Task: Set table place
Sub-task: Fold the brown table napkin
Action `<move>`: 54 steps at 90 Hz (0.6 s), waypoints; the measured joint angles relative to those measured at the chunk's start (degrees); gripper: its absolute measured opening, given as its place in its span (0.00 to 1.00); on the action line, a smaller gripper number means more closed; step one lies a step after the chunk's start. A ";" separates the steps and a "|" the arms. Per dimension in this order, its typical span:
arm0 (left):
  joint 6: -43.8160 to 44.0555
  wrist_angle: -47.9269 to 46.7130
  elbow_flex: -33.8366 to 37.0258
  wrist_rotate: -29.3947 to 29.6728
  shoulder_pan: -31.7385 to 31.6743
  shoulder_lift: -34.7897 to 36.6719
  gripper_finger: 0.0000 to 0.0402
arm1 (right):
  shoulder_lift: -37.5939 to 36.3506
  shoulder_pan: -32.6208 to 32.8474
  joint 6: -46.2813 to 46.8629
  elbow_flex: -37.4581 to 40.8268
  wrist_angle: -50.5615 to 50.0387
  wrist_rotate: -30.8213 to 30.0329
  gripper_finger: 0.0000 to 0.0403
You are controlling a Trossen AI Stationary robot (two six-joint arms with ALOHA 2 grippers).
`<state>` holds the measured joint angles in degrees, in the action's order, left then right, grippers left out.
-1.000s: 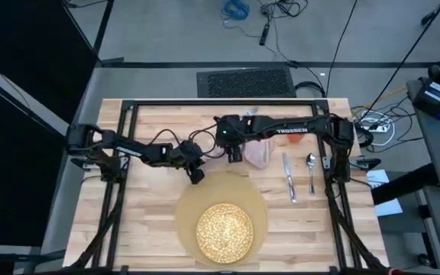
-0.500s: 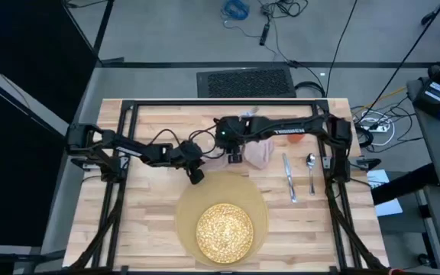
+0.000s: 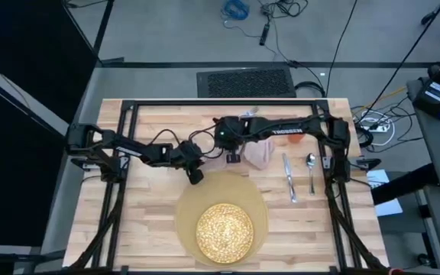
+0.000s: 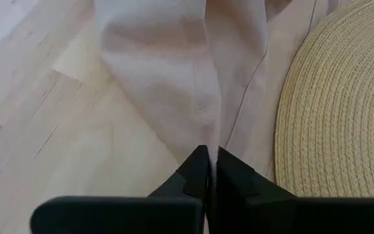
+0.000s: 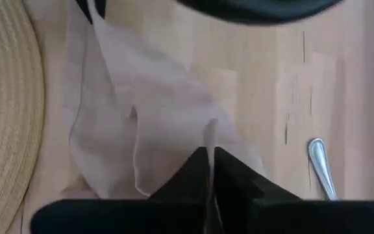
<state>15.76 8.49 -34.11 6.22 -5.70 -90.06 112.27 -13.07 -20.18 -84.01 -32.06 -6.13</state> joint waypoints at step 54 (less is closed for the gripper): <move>-0.08 -4.11 0.00 4.58 0.00 11.41 0.00 | -7.70 -0.10 4.46 -8.90 -8.77 -9.14 0.00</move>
<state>15.69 4.38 -34.11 10.80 -5.70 -78.65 104.57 -13.17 -15.72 -92.91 -40.83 -15.27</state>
